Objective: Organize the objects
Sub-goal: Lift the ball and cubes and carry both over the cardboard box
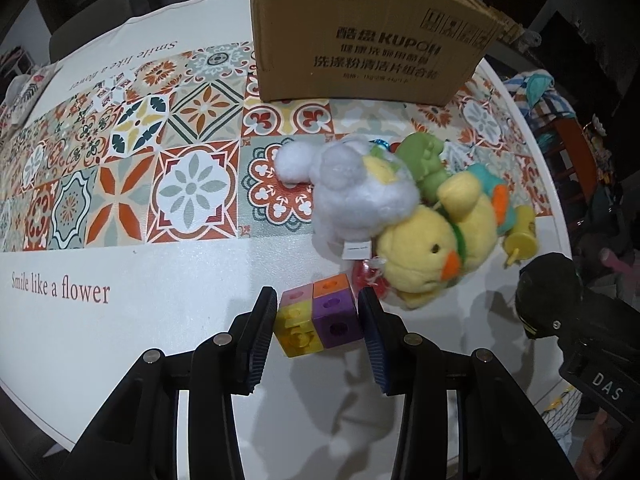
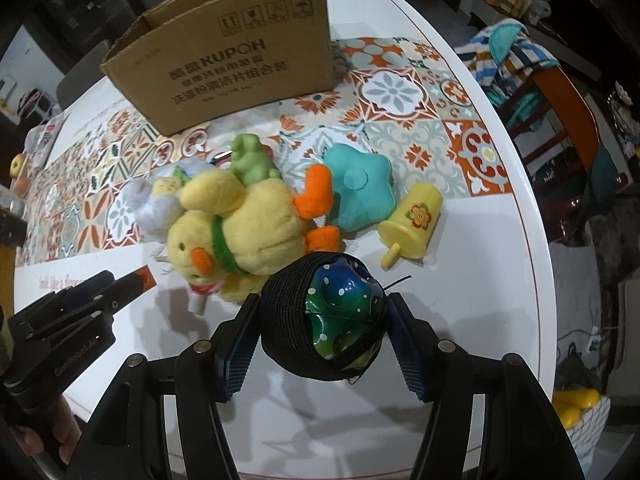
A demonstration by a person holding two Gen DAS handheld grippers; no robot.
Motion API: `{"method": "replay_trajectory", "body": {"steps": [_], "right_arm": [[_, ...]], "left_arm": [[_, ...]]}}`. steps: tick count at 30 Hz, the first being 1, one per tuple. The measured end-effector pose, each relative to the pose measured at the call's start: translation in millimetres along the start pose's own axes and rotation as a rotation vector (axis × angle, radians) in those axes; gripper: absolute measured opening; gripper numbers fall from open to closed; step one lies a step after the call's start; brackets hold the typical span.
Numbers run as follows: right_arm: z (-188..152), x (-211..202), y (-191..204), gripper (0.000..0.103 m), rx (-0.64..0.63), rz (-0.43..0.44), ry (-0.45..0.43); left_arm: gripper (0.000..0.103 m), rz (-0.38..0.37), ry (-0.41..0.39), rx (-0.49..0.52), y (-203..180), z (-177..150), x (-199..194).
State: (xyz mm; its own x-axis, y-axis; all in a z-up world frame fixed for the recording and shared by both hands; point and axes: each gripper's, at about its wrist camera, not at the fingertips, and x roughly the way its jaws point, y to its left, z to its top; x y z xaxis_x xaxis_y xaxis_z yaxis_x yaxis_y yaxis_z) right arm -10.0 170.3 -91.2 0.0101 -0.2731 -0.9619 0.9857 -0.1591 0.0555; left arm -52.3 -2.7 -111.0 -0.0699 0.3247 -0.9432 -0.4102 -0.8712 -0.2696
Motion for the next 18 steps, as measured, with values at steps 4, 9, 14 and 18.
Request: {"method": "replay_trajectory", "body": {"steps": [4, 9, 14, 18], "right_arm": [[4.8, -10.4, 2.5, 0.062, -0.035, 0.010, -0.015], [13.1, -26.3, 6.6, 0.062, -0.082, 0.023, -0.045], [19.3, -38.8, 8.9, 0.062, -0.117, 0.047, -0.063], [23.7, -50.3, 10.9, 0.062, -0.146, 0.063, -0.085]], "left_arm": [[0.042, -0.009, -0.017, 0.004, -3.7, -1.4, -15.4], [0.042, -0.024, -0.038, 0.005, -7.7, 0.3, -33.2], [0.042, -0.041, -0.067, 0.000, -11.5, 3.3, -51.2], [0.042, -0.051, -0.088, 0.013, -15.8, 5.0, -65.3]]}}
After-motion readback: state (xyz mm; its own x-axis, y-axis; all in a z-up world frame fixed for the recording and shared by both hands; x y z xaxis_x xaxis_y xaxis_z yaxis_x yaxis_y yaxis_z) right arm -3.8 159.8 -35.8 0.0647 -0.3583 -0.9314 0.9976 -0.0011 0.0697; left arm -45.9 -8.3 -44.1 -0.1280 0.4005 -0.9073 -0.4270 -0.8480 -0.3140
